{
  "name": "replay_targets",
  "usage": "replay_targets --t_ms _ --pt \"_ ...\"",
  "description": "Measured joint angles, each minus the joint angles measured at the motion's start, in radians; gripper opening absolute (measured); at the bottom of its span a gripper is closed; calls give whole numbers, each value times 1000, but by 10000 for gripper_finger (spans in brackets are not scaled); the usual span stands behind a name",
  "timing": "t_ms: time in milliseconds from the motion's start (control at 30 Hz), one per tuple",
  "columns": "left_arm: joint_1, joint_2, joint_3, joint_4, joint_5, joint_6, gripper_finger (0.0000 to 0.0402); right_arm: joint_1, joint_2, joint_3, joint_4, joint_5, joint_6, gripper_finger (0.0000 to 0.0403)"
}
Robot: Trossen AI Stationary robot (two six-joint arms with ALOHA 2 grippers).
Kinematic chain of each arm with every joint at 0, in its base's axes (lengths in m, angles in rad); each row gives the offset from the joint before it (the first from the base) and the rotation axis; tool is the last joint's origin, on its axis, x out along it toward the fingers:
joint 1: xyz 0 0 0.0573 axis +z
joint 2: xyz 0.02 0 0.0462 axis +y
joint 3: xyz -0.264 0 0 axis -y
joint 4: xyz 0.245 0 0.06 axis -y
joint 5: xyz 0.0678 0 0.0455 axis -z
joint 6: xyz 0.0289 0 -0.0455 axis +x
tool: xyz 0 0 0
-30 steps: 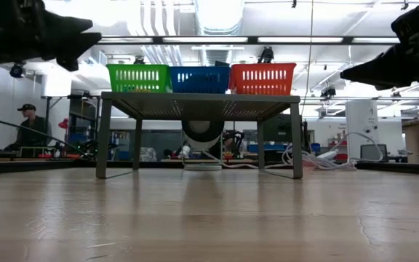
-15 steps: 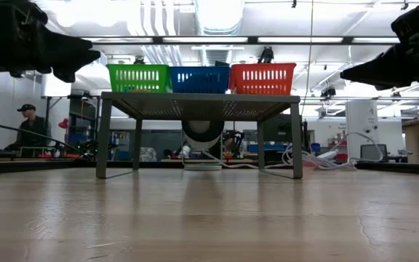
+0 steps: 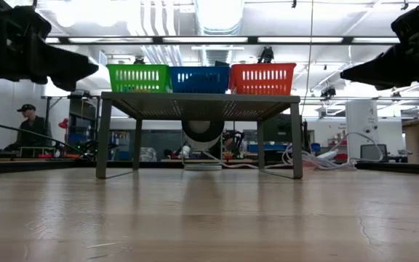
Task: Pick & Place Office Desk Supplies
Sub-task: Return to Home Position
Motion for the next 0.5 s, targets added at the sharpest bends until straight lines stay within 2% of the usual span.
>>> replay_targets --t_ms 500 --pt "0 0 0 -17 -1 2 206 0 0 0 0 0 0 91"
